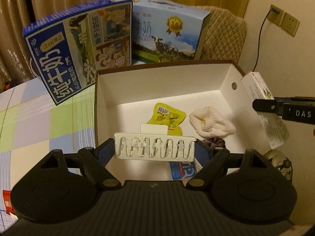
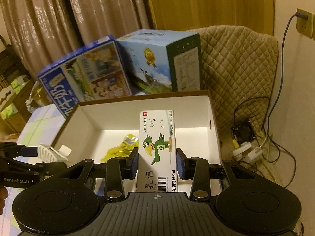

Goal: Organize objects
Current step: 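Carry the clip and ointment box into the cardboard box with both tools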

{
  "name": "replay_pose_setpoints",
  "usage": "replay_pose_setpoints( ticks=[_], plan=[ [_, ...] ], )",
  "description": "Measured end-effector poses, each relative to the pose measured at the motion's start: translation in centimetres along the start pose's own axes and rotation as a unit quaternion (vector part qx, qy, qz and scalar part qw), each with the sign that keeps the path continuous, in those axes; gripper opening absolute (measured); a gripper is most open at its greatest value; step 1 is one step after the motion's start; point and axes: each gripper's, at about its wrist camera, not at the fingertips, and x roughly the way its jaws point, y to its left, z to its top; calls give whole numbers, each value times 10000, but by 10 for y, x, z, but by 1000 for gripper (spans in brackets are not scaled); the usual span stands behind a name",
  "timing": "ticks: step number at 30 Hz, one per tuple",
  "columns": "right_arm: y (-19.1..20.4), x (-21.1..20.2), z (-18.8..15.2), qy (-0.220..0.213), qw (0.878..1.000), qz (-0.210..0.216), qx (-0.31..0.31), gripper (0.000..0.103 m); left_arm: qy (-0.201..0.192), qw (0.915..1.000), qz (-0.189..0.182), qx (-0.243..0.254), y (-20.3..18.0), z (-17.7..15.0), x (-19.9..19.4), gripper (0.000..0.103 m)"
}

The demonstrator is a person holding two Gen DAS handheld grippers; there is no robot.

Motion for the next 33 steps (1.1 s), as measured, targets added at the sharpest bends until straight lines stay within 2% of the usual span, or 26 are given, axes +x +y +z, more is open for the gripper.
replay_pose_setpoints(
  ticks=[11, 20, 26, 33],
  plan=[
    [-14, 39, -2, 284, 9996, -76, 11, 36, 386, 9987, 194, 285, -6, 2, 40, 82],
    [-20, 51, -8, 459, 9989, -78, 84, 36, 666, 9961, 320, 481, -15, -2, 64, 82],
    [-21, 55, -12, 537, 9985, -44, 127, 36, 699, 9956, 353, 512, -15, -3, 68, 83],
    [-21, 57, -13, 564, 9982, 92, 191, 36, 662, 9964, 344, 414, -12, 1, 63, 88]
  ],
)
